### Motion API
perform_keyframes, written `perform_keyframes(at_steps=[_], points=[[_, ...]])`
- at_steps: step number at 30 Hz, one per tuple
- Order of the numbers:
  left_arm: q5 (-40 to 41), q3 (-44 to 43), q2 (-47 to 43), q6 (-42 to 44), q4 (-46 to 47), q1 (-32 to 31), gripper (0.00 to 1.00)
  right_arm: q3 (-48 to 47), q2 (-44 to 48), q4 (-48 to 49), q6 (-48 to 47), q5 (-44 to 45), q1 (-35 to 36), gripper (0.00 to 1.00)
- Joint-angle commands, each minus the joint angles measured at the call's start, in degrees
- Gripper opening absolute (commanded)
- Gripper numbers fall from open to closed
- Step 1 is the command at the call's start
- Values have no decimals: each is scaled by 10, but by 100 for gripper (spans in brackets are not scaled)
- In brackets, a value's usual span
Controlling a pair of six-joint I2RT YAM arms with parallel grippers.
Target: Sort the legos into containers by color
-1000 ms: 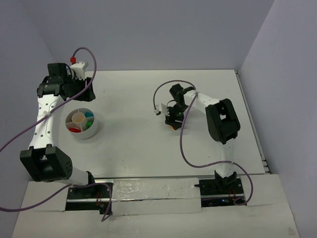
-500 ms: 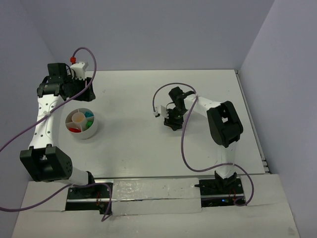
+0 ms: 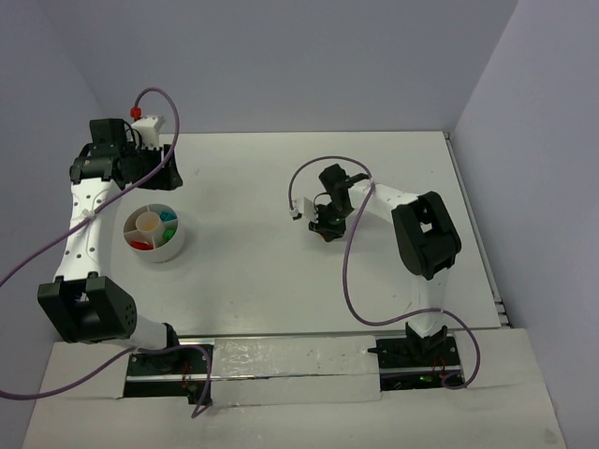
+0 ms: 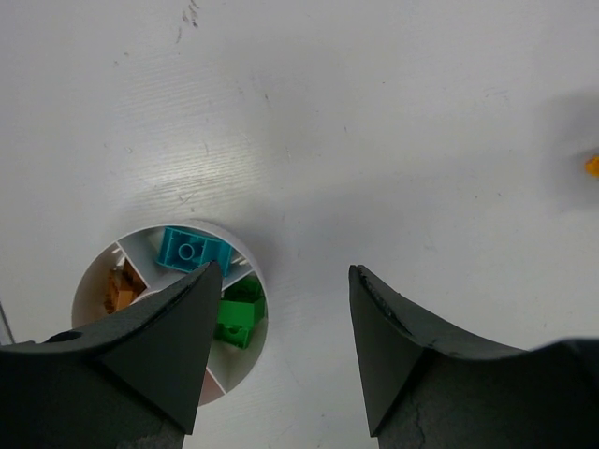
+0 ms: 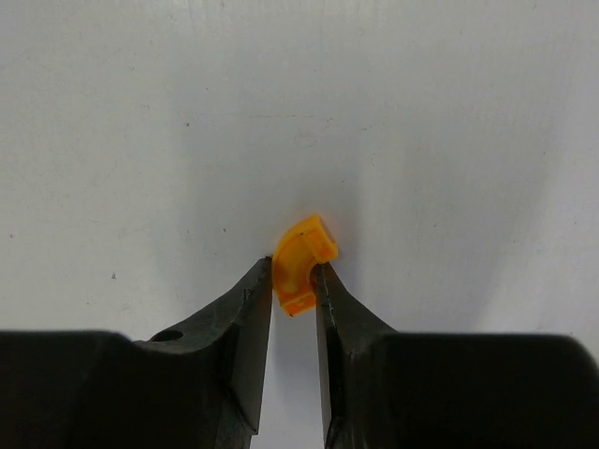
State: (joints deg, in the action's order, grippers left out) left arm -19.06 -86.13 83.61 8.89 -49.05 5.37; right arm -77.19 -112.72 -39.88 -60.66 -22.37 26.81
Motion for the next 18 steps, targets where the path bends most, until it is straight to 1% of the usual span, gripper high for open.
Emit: perform_keyframes(at_steps=[1,2,3,5,8,14,18], points=[[-73,1,-14,-54,29,1,67,-1,35,-23,5,-36,6,3],[-75,2,-15,-55,32,1,67,-7,36,-25,6,-39,6,3],[-95,9,-22,-67,35,1,67,-17,44,-29,15,-59,6,0],[-151,39,-31,-110,48,1,67,-57,54,-35,42,-92,8,0],[-207,59,-36,-127,57,2,67,-117,60,-30,91,-126,21,0],[-266,86,-35,-177,77,2,66,-192,65,6,167,-163,57,0],[-297,123,-29,-225,107,-1,66,-239,60,31,202,-166,92,0]])
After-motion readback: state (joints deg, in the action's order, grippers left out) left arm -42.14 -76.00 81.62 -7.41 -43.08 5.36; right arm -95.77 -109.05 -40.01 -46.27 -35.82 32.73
